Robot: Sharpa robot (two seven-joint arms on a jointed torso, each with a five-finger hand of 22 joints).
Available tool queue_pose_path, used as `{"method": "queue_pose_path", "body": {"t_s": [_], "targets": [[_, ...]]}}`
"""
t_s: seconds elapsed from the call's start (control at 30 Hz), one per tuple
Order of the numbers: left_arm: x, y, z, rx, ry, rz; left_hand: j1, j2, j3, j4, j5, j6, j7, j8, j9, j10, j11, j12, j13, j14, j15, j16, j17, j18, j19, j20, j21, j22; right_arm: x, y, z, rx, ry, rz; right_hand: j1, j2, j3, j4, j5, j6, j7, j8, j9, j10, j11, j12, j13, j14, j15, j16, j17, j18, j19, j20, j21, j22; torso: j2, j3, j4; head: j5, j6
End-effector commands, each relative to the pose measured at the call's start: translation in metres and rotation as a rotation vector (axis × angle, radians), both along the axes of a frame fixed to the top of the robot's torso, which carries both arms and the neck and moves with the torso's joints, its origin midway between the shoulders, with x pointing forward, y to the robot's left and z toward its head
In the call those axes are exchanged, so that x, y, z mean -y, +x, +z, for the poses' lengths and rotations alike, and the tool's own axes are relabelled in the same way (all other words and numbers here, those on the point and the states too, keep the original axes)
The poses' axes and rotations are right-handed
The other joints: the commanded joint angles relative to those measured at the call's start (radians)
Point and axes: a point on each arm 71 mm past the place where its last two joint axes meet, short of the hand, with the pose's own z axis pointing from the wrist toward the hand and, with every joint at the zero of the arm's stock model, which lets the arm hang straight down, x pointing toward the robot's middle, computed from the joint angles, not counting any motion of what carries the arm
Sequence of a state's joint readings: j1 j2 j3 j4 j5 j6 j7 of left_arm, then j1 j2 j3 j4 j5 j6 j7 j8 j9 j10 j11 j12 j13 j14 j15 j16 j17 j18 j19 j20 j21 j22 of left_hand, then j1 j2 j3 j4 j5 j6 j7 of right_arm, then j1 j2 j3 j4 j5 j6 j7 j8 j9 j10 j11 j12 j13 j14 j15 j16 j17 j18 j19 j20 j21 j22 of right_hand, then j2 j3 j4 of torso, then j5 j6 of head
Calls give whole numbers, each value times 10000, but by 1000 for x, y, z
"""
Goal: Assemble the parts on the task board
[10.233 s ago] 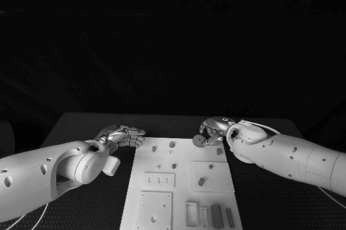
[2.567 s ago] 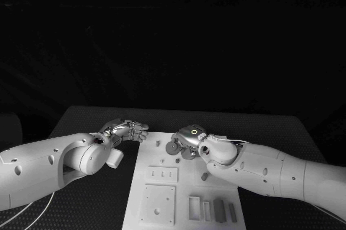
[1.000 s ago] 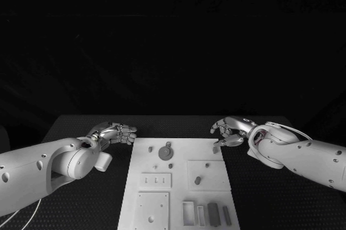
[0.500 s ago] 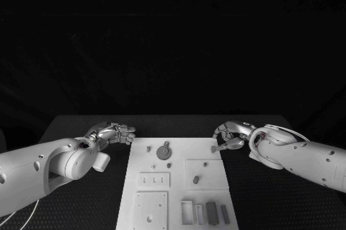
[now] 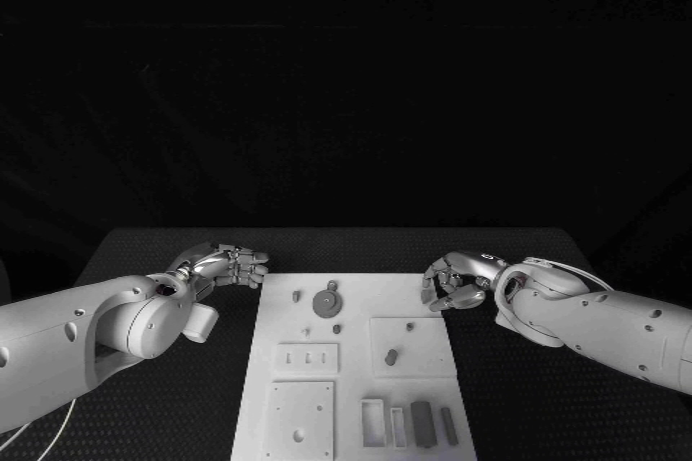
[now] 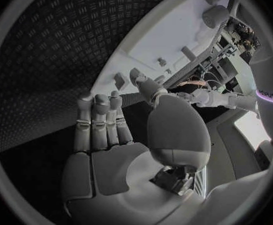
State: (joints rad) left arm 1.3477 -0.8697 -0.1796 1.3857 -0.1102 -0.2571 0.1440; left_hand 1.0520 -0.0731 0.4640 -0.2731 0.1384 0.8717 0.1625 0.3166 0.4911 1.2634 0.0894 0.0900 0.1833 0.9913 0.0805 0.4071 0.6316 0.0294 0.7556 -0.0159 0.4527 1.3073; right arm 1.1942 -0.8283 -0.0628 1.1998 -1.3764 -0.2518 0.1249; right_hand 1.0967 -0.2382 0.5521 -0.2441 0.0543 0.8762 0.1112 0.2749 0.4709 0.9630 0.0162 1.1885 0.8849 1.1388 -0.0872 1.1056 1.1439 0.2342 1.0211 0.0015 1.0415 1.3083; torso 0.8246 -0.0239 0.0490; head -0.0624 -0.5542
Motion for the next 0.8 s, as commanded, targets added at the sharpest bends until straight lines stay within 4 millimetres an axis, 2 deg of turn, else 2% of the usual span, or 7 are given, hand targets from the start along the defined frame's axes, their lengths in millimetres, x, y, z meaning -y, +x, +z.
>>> {"method": "queue_pose_path", "body": {"t_s": [0.03,0.17,0.43,0.8], "targets": [[2,0,0,79,-17,-153,37,-17,2,-68,-61,0,40,-37,14,19,44,-35,10,8,75,-44,13,150,-74,26,59,182,-5,-2,-5,-11,-194,370,96,-36,-40,2,-45,98,112,-20,-8,-40,-26,-46,-12,-80,-9,-20,-17,276,-81,-14,-46,7,1,-3,10,31,-25],[1,0,0,77,-9,-133,37,-16,2,-67,-62,0,41,-37,15,20,44,-37,11,8,76,-46,14,151,-74,27,59,182,-7,-2,-8,76,-147,374,118,4,-34,45,-45,146,111,9,3,-11,-30,-19,-18,-60,-22,15,-16,276,-56,-14,-29,22,0,1,0,53,-33],[1,0,0,54,-4,-151,34,-13,1,-64,-62,-1,43,-38,17,20,45,-40,13,8,78,-50,17,151,-75,30,61,182,-6,0,-9,157,-147,271,178,75,83,261,-54,221,115,53,14,84,-33,92,-20,28,-34,144,-4,276,64,-53,53,71,-3,-13,6,67,-54],[1,0,-1,48,-4,-150,20,-11,-4,-52,-64,-4,46,-41,19,20,47,-44,15,8,81,-55,21,151,-75,35,62,181,-6,0,-10,181,-144,236,254,178,262,454,-54,287,113,92,27,149,-39,175,-18,92,-48,239,7,276,146,-97,111,102,-9,-8,-4,79,-85]]}}
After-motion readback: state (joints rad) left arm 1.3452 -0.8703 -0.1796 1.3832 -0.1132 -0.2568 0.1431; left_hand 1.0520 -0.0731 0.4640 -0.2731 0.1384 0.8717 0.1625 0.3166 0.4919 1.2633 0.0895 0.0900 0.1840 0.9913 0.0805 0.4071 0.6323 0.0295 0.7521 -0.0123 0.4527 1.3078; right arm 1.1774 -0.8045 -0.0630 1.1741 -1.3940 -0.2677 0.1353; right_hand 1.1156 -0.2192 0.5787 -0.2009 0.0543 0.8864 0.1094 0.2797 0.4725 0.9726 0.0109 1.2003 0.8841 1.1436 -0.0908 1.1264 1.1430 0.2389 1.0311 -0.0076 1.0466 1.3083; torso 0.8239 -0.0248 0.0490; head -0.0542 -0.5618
